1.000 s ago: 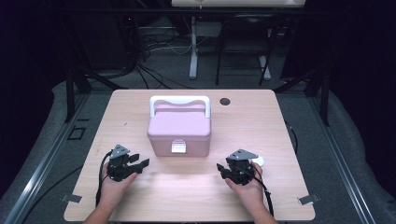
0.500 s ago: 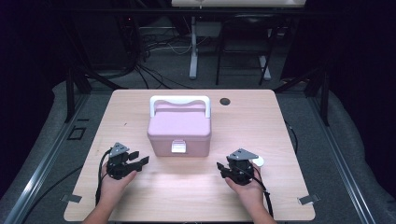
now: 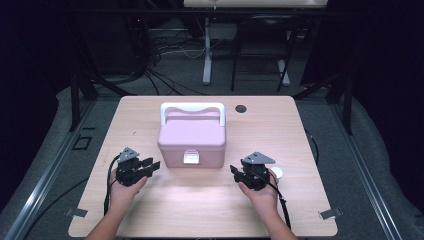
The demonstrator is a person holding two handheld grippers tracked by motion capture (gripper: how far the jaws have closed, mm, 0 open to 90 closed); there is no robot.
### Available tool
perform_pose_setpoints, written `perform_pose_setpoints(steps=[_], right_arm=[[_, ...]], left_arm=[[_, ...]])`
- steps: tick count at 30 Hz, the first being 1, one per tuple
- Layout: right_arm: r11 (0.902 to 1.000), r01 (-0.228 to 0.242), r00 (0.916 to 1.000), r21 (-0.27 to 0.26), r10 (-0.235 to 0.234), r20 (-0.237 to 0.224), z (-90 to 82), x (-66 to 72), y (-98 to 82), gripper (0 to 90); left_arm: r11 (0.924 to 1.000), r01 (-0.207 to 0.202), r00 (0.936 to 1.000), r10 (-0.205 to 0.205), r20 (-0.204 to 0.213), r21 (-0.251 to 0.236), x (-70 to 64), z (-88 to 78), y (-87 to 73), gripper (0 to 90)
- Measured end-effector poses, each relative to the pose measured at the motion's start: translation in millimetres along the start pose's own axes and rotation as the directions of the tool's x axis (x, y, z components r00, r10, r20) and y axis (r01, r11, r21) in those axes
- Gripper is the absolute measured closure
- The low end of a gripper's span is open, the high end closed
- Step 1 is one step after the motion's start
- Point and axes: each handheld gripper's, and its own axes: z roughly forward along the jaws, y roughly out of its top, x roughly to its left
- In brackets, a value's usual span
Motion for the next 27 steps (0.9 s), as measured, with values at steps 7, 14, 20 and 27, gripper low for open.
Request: perform_pose_setpoints(steps=[7,14,20,27], right_arm=[[0.9976,-0.065,0.9977,-0.024,0.064,-0.022,7.6,-1.3,8.6,69.7],[0.9974,-0.069,0.9968,-0.023,0.068,-0.042,19.7,0.5,15.4,85.2],[0.9971,-0.071,0.9966,-0.027,0.070,-0.044,30.4,1.3,20.8,87.0],[0.9972,-0.073,0.9966,-0.017,0.072,-0.039,38.7,-0.8,24.7,89.1]], left_arm=[[0.9994,0.032,0.9995,-0.032,0.003,-0.012,4.5,6.6,8.1,74.3],[0.9982,0.049,0.9987,-0.049,0.013,-0.034,8.4,13.3,15.6,86.6],[0.9989,0.016,0.9999,-0.016,0.007,-0.045,5.5,18.6,22.1,89.9],[0.9981,0.036,0.9993,-0.036,0.011,-0.051,7.5,23.6,24.1,90.0]])
